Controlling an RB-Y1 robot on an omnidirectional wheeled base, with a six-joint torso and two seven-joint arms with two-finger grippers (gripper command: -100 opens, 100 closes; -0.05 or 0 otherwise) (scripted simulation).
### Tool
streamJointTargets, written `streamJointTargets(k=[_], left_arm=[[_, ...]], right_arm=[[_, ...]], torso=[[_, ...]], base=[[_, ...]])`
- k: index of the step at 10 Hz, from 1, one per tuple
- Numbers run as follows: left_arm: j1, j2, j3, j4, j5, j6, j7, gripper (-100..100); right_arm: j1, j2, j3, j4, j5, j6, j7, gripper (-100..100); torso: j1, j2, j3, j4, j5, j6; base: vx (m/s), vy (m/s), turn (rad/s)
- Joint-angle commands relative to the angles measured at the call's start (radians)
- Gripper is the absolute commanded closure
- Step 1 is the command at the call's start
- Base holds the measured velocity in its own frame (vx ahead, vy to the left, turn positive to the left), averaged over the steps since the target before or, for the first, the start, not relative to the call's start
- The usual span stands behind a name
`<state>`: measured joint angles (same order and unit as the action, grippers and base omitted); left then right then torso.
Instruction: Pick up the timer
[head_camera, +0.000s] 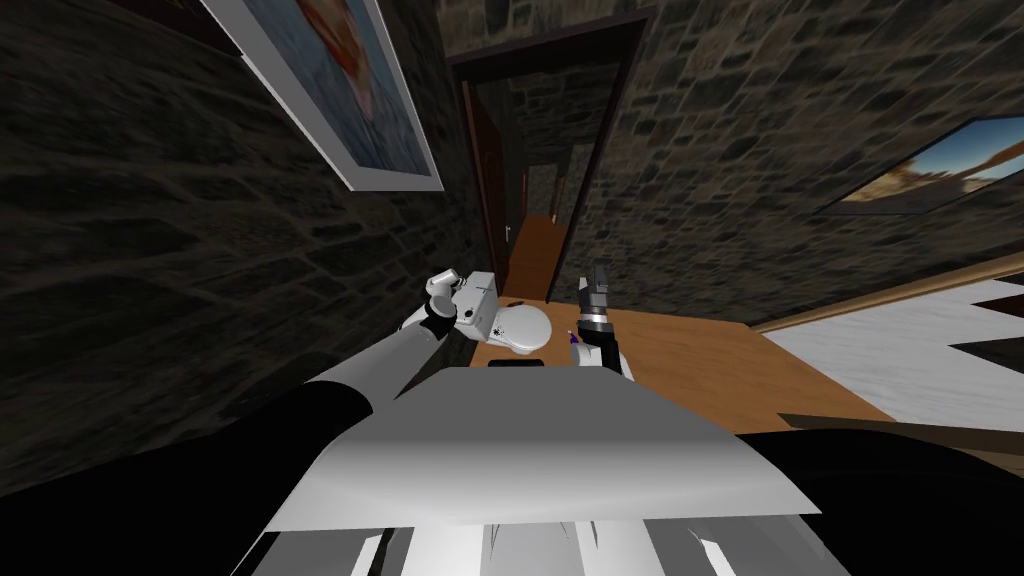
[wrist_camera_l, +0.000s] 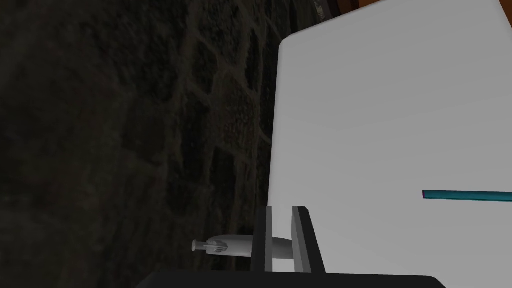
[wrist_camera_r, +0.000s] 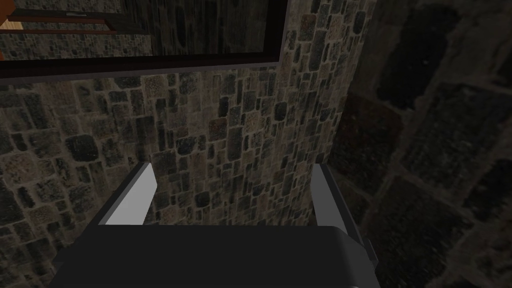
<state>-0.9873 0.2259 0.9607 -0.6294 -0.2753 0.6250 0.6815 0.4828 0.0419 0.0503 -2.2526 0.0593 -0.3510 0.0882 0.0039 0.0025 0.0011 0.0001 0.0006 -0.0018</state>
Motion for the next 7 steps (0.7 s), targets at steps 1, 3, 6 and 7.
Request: streamJointTargets(k=[1, 3, 6, 7], left_arm=[[0.004, -0.020, -0.020, 0.004, 0.007, -0.032, 0.014, -100], [0.003, -0.039, -0.026, 0.012, 0.030, -0.067, 0.016, -100], [0.004, -0.069, -0.034, 0.022, 0.079, -0.125, 0.006, -100], [0.006, -0.075, -0.035, 0.023, 0.090, -0.137, 0.002, -100]], right_arm=[[0.000, 0.000, 0.000, 0.000, 0.000, 0.000, 0.000, 0], [0.000, 0.000, 0.000, 0.000, 0.000, 0.000, 0.000, 0], [0.000, 0.000, 0.000, 0.000, 0.000, 0.000, 0.000, 0], [0.000, 0.000, 0.000, 0.000, 0.000, 0.000, 0.000, 0]], torso=[[0.000, 0.000, 0.000, 0.000, 0.000, 0.000], [0.002, 0.005, 0.003, 0.001, 0.000, 0.000], [0.005, 0.003, 0.002, 0.001, 0.001, -0.001], [0.004, 0.003, 0.002, 0.001, 0.001, -0.001]], base=[[-0.114, 0.047, -0.121], [-0.110, 0.073, -0.073], [-0.077, 0.084, -0.065], [-0.043, 0.056, -0.021]])
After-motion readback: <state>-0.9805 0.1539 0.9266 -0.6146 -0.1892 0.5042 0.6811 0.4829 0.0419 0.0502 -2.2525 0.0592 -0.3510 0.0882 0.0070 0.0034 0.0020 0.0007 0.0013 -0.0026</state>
